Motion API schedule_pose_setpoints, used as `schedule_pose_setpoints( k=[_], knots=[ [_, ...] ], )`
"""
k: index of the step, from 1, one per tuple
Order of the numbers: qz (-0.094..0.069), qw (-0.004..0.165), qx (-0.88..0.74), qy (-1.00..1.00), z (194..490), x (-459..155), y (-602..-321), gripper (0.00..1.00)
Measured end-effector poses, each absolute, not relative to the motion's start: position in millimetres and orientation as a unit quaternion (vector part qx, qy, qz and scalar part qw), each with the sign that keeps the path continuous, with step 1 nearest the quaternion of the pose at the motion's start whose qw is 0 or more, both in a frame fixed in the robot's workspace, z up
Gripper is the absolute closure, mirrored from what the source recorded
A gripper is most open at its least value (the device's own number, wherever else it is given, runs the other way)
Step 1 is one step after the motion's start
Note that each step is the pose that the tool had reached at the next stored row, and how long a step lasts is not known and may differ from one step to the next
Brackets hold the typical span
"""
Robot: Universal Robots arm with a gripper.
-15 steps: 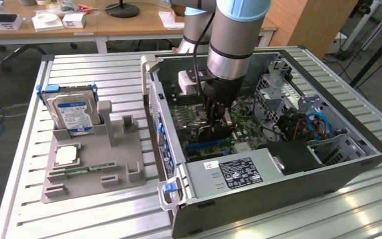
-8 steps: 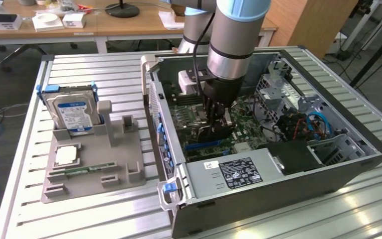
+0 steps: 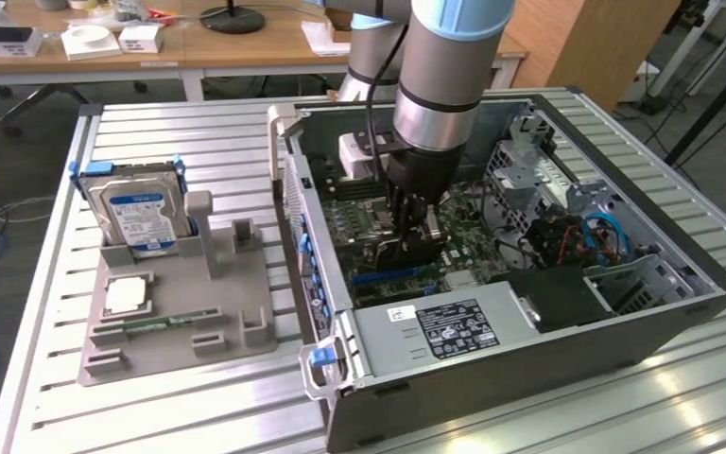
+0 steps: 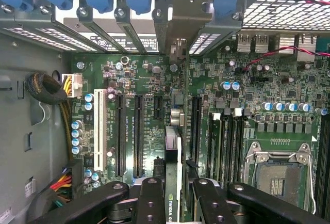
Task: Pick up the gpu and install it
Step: 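Insert the gpu into the slot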
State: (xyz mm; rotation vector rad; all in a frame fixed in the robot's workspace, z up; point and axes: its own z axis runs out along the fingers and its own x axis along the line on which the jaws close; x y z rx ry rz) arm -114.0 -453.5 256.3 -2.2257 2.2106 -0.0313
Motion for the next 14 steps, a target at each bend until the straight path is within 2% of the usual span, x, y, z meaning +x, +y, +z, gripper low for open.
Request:
schedule_pose_setpoints(
  k=[14],
  knots=[
    [-0.010,0.002,-0.709,0.705,254.7,-114.0,-453.5,0.74]
  ],
)
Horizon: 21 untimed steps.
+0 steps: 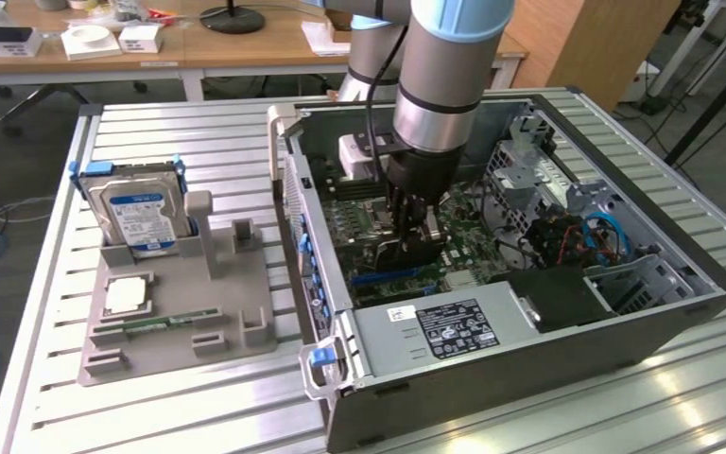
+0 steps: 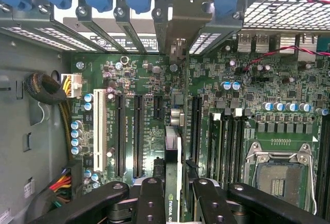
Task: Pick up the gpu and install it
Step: 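Insert the gpu into the slot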
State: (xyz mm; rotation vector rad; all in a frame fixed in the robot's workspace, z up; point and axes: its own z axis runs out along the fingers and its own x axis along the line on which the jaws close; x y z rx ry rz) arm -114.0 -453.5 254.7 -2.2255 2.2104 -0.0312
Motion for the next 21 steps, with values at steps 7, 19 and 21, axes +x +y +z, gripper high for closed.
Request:
schedule_pose_setpoints(
  k=[7,19,21],
  knots=[
    [-0.010,0.002,-0.709,0.705,254.2,-114.0,-453.5,0.74],
    [-0.010,0.002,-0.709,0.705,253.5,-114.1,-453.5,0.74],
    [-0.010,0.002,-0.709,0.705,253.0,-114.1,-453.5,0.74]
  ],
)
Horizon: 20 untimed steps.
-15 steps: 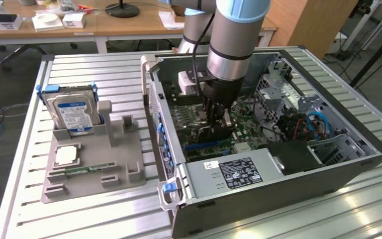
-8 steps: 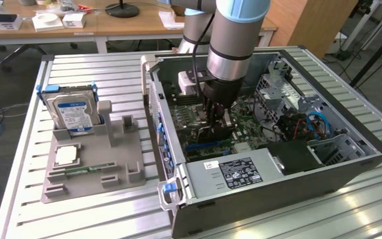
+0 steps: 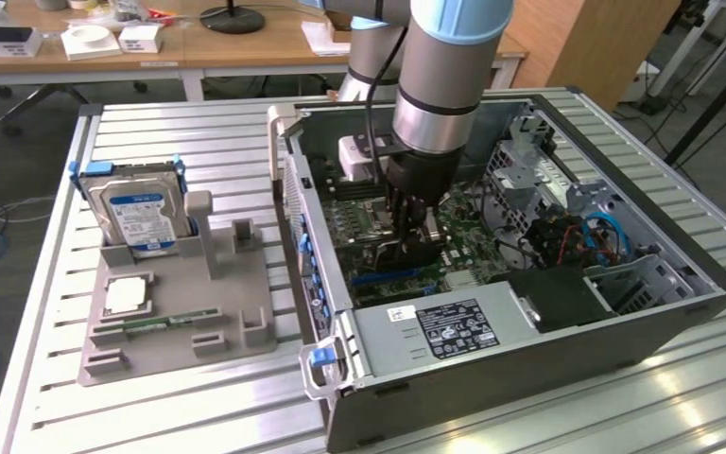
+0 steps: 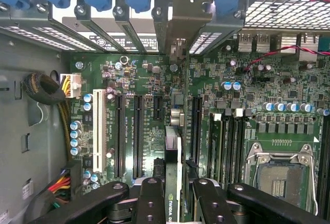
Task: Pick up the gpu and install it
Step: 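Insert the gpu into the slot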
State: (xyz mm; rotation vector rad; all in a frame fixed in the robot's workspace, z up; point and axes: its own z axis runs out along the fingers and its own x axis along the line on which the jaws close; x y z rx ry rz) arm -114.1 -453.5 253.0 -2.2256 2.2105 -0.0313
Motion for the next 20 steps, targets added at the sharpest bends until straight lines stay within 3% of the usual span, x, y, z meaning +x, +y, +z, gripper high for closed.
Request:
schedule_pose_setpoints(
  k=[20],
  knots=[
    [-0.010,0.002,-0.709,0.705,250.8,-114.1,-453.5,0.74]
  ],
)
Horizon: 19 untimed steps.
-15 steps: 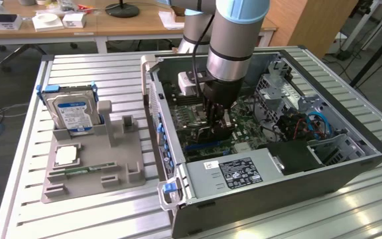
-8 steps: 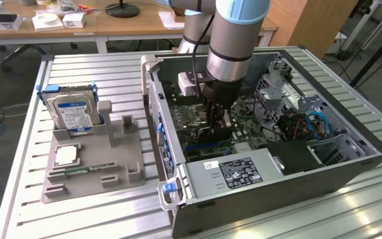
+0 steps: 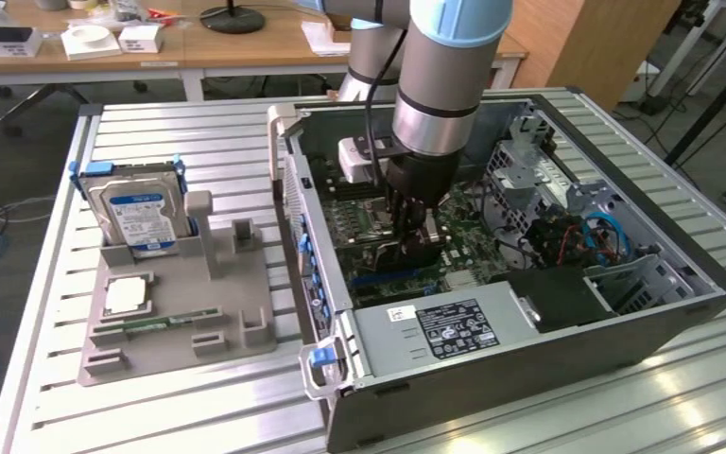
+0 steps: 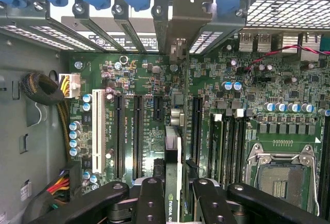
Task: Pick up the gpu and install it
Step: 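Insert the gpu into the slot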
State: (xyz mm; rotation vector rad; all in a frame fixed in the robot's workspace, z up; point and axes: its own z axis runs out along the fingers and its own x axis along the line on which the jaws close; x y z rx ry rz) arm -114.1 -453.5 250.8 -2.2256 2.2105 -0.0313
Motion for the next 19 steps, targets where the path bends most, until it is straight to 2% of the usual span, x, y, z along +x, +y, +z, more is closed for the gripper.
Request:
schedule_pose_setpoints(
  k=[19],
  knots=[
    [-0.010,0.002,-0.709,0.705,248.7,-114.1,-453.5,0.74]
  ],
)
